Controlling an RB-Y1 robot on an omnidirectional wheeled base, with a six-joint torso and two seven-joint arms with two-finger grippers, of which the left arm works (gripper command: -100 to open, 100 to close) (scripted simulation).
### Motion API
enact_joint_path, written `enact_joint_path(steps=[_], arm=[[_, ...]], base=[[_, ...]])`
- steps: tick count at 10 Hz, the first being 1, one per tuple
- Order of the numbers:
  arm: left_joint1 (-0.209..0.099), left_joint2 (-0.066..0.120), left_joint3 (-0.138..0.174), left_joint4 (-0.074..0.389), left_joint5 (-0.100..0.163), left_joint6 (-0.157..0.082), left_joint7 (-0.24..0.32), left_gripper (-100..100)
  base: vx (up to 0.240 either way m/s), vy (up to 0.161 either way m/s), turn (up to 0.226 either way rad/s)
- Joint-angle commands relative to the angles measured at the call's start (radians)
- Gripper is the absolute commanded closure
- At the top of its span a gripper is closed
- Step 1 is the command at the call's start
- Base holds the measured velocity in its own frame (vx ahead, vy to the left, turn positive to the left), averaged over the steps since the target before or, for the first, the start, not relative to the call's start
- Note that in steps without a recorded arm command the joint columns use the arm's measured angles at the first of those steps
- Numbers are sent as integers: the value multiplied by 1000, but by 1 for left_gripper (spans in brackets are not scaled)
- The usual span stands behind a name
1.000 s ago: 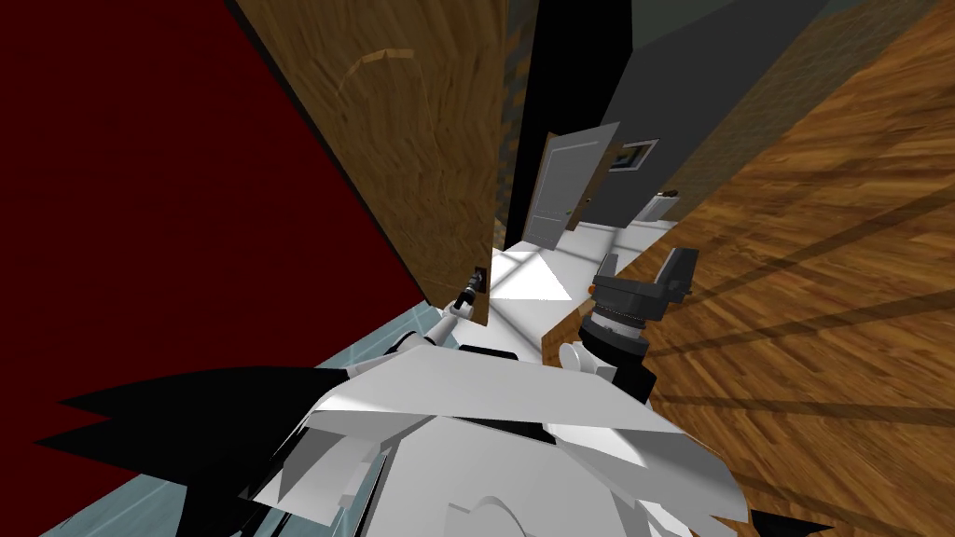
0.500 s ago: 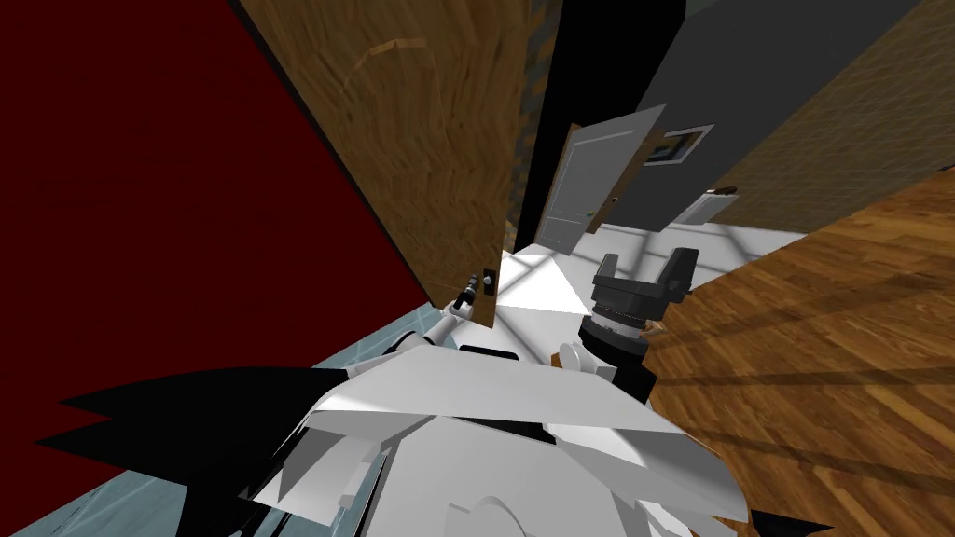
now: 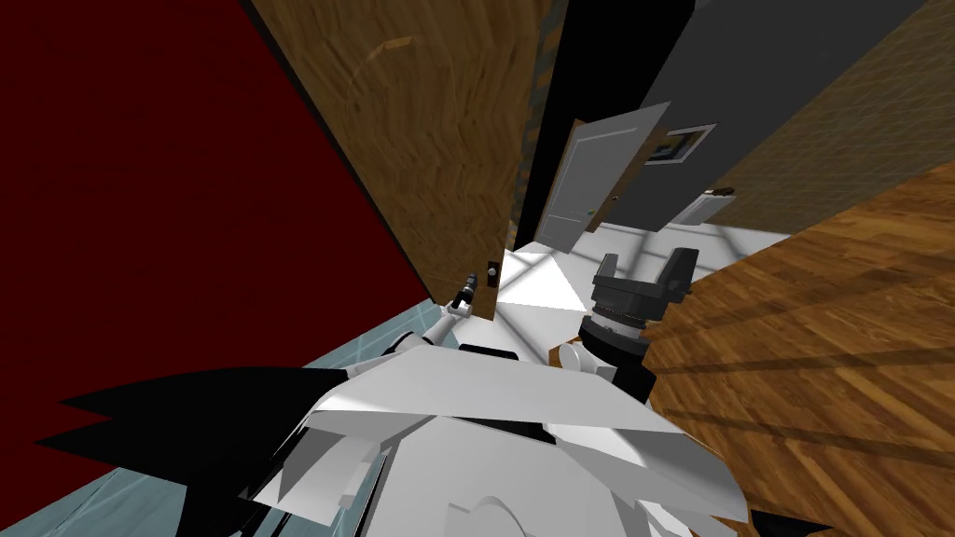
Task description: Push the door open
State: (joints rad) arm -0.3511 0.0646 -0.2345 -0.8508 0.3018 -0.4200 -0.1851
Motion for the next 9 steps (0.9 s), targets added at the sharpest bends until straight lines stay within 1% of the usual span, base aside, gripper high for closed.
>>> enact_joint_path(steps=[1,3,4,6,8,9], arm=[[1,-5,10,-4,17,3,-28,-100],[5,-24,27,-10,50,6,-75,-100],[6,-31,31,-11,57,7,-87,-100],[9,-60,46,-16,86,9,-130,-100],[12,-92,58,-20,108,11,-162,-100],[13,-111,64,-22,119,11,-178,-100]], base=[[-184,-21,-54],[-165,1,-93],[-144,1,-63],[-149,-12,-64],[-141,-17,-72],[-133,-48,-55]])
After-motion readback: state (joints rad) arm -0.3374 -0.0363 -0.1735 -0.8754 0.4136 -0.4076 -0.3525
